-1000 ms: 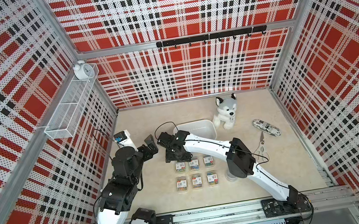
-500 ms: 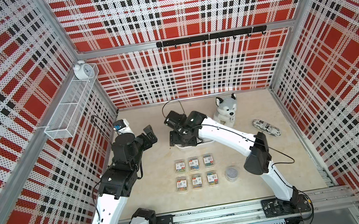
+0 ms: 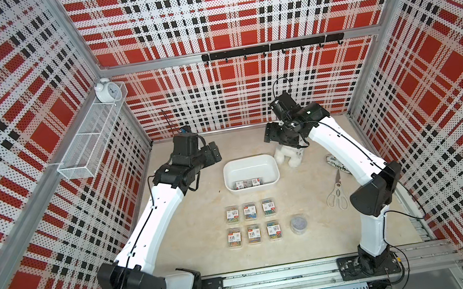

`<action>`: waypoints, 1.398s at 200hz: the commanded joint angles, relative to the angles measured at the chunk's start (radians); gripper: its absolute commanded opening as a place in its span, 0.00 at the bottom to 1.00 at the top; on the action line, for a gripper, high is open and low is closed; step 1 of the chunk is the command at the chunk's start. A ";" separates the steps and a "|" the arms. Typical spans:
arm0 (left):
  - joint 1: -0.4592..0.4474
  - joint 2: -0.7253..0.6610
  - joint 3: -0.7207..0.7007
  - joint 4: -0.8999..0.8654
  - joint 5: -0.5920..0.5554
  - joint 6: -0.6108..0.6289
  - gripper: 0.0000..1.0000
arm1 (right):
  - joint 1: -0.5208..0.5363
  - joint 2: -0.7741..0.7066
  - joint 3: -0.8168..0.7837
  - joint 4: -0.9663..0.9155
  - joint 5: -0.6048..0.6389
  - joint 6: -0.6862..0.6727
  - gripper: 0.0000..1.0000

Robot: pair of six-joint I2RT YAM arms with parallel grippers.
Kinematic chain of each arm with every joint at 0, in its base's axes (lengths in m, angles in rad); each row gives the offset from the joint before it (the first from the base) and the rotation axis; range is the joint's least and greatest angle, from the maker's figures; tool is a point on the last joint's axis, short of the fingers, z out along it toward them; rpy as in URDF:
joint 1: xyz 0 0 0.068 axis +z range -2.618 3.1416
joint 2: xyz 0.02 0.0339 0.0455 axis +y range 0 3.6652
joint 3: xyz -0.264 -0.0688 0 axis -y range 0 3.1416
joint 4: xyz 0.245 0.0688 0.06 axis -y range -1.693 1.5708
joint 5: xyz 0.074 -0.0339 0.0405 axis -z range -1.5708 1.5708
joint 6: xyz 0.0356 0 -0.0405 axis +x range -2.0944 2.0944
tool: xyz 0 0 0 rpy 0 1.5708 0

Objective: Take the paper clips out of the storage box
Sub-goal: Adjust the storage box at the center of the board.

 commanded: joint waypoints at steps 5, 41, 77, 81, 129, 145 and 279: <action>-0.026 0.137 0.145 -0.095 0.122 0.213 0.92 | -0.083 -0.141 -0.150 0.104 -0.036 -0.108 0.81; -0.075 0.291 0.251 -0.094 0.176 0.387 0.92 | -0.186 -0.221 -0.260 0.129 -0.011 -0.178 0.82; -0.189 0.423 0.304 -0.099 -0.031 0.682 0.92 | -0.279 -0.325 -0.433 0.210 -0.053 -0.184 0.83; -0.204 0.430 0.302 -0.091 -0.054 0.726 0.92 | -0.290 -0.330 -0.445 0.217 -0.063 -0.189 0.83; -0.195 0.593 0.474 -0.162 0.062 0.959 0.92 | -0.332 -0.327 -0.499 0.217 -0.105 -0.232 0.83; -0.177 0.621 0.495 -0.197 0.115 0.977 0.91 | -0.335 -0.328 -0.502 0.211 -0.093 -0.264 0.83; -0.251 0.687 0.282 -0.228 0.138 1.001 0.99 | -0.382 -0.353 -0.568 0.205 -0.106 -0.277 0.85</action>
